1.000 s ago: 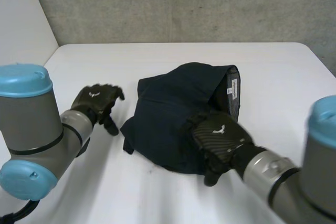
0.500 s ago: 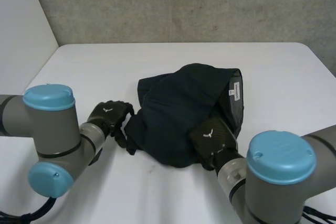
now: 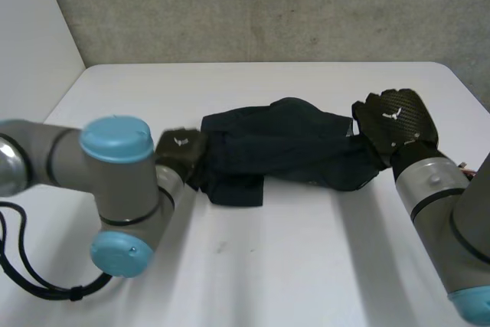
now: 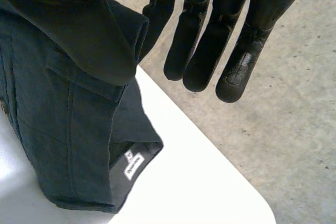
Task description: Fold the shorts.
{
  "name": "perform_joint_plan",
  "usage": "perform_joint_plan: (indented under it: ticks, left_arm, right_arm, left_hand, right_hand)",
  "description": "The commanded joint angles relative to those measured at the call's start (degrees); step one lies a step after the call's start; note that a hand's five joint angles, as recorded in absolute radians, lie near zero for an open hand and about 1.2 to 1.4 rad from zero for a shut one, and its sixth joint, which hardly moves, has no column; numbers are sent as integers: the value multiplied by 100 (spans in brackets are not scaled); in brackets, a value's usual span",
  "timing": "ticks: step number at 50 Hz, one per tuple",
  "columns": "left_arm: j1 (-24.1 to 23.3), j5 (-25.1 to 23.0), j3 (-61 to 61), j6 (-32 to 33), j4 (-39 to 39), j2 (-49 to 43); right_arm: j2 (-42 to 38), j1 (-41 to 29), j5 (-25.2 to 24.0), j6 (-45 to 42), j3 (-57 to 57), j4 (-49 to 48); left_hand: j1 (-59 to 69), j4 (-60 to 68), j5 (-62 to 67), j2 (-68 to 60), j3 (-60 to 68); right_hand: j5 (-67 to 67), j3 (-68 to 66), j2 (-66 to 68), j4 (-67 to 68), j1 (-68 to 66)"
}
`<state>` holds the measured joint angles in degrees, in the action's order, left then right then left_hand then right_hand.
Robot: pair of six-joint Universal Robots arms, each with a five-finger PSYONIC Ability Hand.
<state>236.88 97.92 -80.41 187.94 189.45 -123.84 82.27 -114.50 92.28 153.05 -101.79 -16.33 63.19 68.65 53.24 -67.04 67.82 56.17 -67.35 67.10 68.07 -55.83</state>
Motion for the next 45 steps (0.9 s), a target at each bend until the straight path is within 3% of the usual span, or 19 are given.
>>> perform_joint_plan:
  ticks: [1,6,13,22,28,32,34,40,45]
  left_arm:
    - [-36,26,-168,611,-118,1510]
    - [-45,-1,-54,1646,-364,2345]
    - [-71,8,131,2668,-470,2461]
    - [-106,17,236,3029,-672,1346]
    - [-98,34,421,2950,-690,686]
    - [-124,34,404,2924,-690,571]
    - [-142,34,377,2924,-690,571]
    - [-256,26,325,2863,-690,624]
    - [-273,34,333,2792,-690,641]
  right_arm:
    - [517,25,-193,-64,423,243]
    - [676,33,-439,-56,1239,990]
    - [466,25,-659,15,2391,2352]
    - [-1018,-11,-755,190,3253,3486]
    - [-1521,33,-782,498,3306,3584]
    - [-1636,33,-782,937,3218,3610]
    - [-1618,25,-773,1235,3148,3637]
    - [-1321,16,-764,1859,2911,3812]
    - [-916,7,-773,2132,2674,3944]
  left_hand:
    - [1681,1135,1676,-1296,1218]
    - [1681,1135,1676,-1296,1218]
    - [1681,1135,1676,-1296,1218]
    - [1681,1135,1676,-1296,1218]
    - [1681,1135,1676,-1296,1218]
    - [1681,1135,1676,-1296,1218]
    - [1681,1135,1676,-1296,1218]
    - [1681,1135,1676,-1296,1218]
    - [1681,1135,1676,-1296,1218]
  right_hand:
    - [1383,-1265,1290,1193,-2417]
    - [1383,-1265,1290,1193,-2417]
    - [1383,-1265,1290,1193,-2417]
    - [1383,-1265,1290,1193,-2417]
    - [1383,-1265,1290,1193,-2417]
    - [-54,172,-147,-244,-980]
    - [-1969,2087,-2062,-2159,935]
    - [-4373,4491,-4466,-4563,3339]
    - [-4884,5002,-4977,-5074,3850]
